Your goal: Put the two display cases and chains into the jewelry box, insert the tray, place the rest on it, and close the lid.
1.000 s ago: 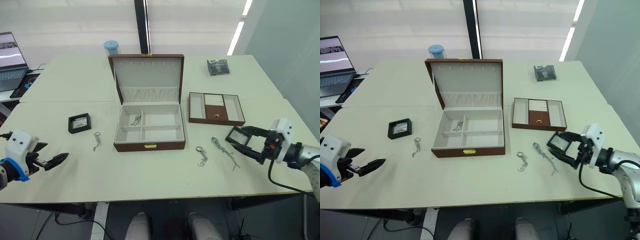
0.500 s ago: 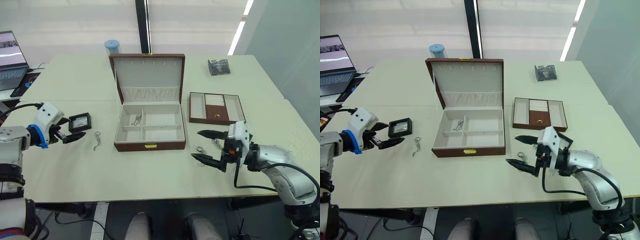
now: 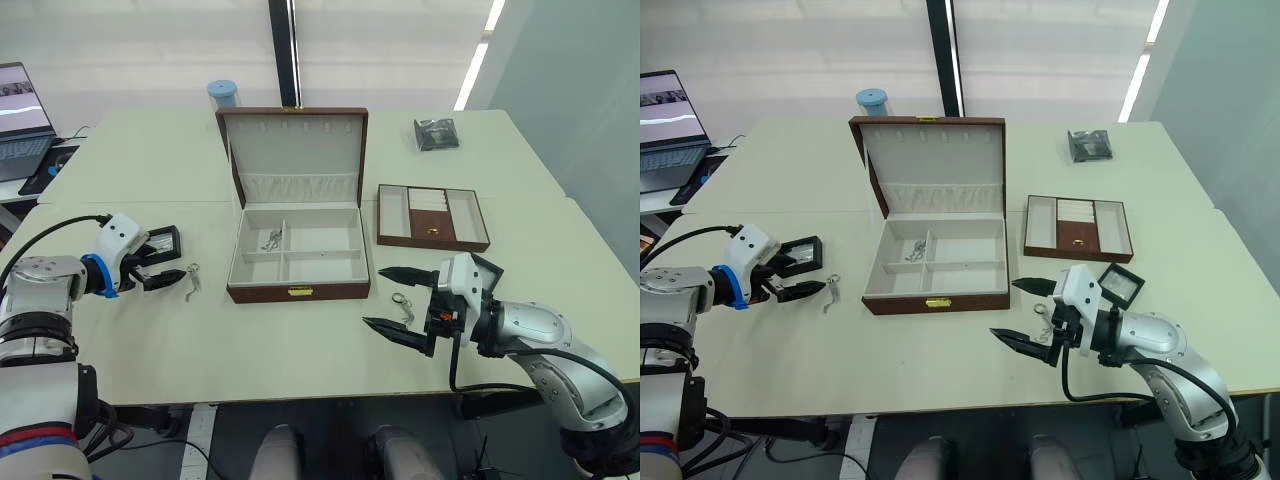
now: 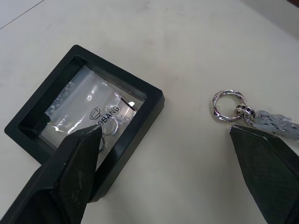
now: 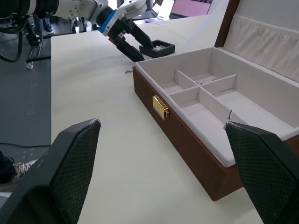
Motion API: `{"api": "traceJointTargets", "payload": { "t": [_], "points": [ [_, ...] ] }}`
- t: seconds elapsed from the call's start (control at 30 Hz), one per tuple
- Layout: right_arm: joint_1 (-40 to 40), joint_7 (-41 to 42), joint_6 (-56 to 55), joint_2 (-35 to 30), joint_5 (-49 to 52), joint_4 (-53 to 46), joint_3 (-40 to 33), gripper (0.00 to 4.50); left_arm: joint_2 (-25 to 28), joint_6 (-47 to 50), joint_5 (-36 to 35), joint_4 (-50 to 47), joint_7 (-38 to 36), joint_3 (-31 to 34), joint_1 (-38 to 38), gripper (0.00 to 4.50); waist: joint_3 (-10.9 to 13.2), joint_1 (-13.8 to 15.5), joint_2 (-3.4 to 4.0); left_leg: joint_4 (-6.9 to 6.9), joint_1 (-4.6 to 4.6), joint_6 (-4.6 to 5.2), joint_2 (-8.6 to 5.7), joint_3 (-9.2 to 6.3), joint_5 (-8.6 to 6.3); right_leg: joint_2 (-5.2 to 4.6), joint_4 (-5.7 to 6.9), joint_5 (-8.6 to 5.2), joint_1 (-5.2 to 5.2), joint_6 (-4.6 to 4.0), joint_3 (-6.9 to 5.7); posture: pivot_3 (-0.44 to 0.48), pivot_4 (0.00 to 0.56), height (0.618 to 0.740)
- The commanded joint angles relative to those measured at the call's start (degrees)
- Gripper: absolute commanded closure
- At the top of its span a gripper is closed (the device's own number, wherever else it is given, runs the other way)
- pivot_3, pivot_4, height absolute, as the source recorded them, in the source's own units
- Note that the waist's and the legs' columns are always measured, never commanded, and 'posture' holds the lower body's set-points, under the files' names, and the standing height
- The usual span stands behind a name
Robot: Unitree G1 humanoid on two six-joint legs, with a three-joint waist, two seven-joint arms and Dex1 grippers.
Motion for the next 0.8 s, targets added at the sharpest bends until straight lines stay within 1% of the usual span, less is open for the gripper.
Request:
{"api": "traceJointTargets", "payload": {
  "t": [0.03, 0.07, 0.1, 0.17, 0.2, 0.23, 0.3, 0.33, 0.57, 0.6, 0.8],
  "points": [
    [0.52, 0.22, -1.46, -0.22, 0.00, -1.39, -0.28, 0.00, -0.06, 0.52, 0.69, 0.74, 0.42, -0.23, -1.04, 0.01, 0.00, -0.02, 0.00, 0.00, 0.00, 0.00, 0.00, 0.00, 0.00, 0.00, 0.00, 0.00, 0.00, 0.00, 0.00, 0.000, 0.150, 0.740],
    [0.51, 0.24, -1.63, -0.15, -0.08, -1.20, -0.23, 0.00, -0.15, 0.69, 0.76, 0.97, 0.44, -0.20, -1.17, 0.31, 0.00, -0.02, 0.00, 0.00, 0.00, 0.00, 0.00, -0.01, 0.00, 0.00, 0.01, 0.00, 0.00, 0.00, 0.00, 0.000, 0.150, 0.740],
    [0.54, 0.25, -1.73, -0.12, -0.13, -1.13, -0.21, 0.00, -0.20, 0.82, 0.80, 1.11, 0.43, -0.18, -1.24, 0.40, 0.00, -0.02, 0.00, 0.00, 0.00, 0.00, 0.00, 0.00, 0.00, 0.00, 0.01, 0.00, 0.00, 0.00, 0.00, 0.000, 0.150, 0.740],
    [0.51, 0.23, -1.98, 0.01, -0.26, -0.85, -0.10, 0.00, -0.32, 0.96, 0.87, 1.36, 0.82, -0.11, -1.59, 0.84, 0.00, -0.01, 0.00, 0.00, 0.00, 0.00, 0.00, 0.00, 0.00, 0.00, 0.01, 0.00, 0.00, 0.00, 0.01, 0.000, 0.150, 0.740],
    [0.54, 0.23, -2.09, 0.06, -0.32, -0.76, -0.03, 0.00, -0.36, 1.07, 0.92, 1.47, 1.01, -0.11, -1.75, 1.28, 0.00, 0.00, 0.00, 0.01, 0.00, 0.00, 0.00, -0.01, 0.00, 0.00, 0.02, 0.00, 0.00, 0.00, 0.01, 0.000, 0.150, 0.740],
    [0.63, 0.24, -2.28, 0.10, -0.48, -0.61, 0.08, 0.00, -0.41, 1.19, 0.99, 1.58, 1.20, -0.11, -1.92, 1.41, 0.00, 0.00, 0.00, 0.01, 0.00, 0.00, 0.00, -0.01, 0.00, 0.00, 0.02, 0.00, 0.00, 0.00, 0.00, 0.000, 0.150, 0.740],
    [0.79, 0.28, -2.56, 0.15, -0.76, -0.38, 0.21, 0.00, -0.47, 1.51, 1.17, 1.75, 1.61, -0.17, -2.16, 2.01, 0.00, 0.00, 0.00, 0.02, 0.00, 0.00, 0.00, -0.01, 0.00, 0.00, 0.02, 0.00, 0.00, 0.00, 0.00, 0.000, 0.150, 0.740],
    [0.86, 0.30, -2.65, 0.15, -0.81, -0.33, 0.22, 0.00, -0.48, 1.59, 1.23, 1.79, 1.70, -0.18, -2.21, 2.20, 0.00, 0.00, 0.00, 0.02, 0.00, 0.00, 0.00, -0.01, 0.00, 0.00, 0.02, 0.00, 0.00, 0.00, 0.00, 0.000, 0.150, 0.740],
    [0.91, 1.03, -3.76, -0.13, -0.81, 0.47, 0.01, 0.00, -0.55, 2.68, 1.18, 2.01, 2.35, 0.33, -2.62, 4.40, 0.00, 0.00, 0.00, 0.03, 0.00, 0.00, 0.00, -0.01, 0.00, 0.00, 0.04, 0.00, 0.00, 0.00, 0.00, 0.000, 0.150, 0.740],
    [0.94, 1.11, -3.87, -0.15, -0.81, 0.50, 0.00, 0.00, -0.53, 2.76, 1.13, 2.00, 2.38, 0.39, -2.60, 4.46, 0.00, 0.00, 0.00, 0.03, 0.00, 0.00, 0.00, -0.01, 0.00, 0.00, 0.04, 0.00, 0.00, 0.00, 0.00, 0.000, 0.150, 0.740],
    [0.99, 1.73, -4.82, -0.14, -1.01, 1.34, -0.07, 0.00, -0.15, 3.00, 0.70, 1.87, 2.25, 0.91, -1.82, 4.46, 0.00, 0.00, 0.00, 0.04, 0.01, 0.00, 0.00, -0.01, 0.00, 0.00, 0.07, 0.00, 0.00, 0.00, 0.00, 0.000, 0.150, 0.740]
  ]
}}
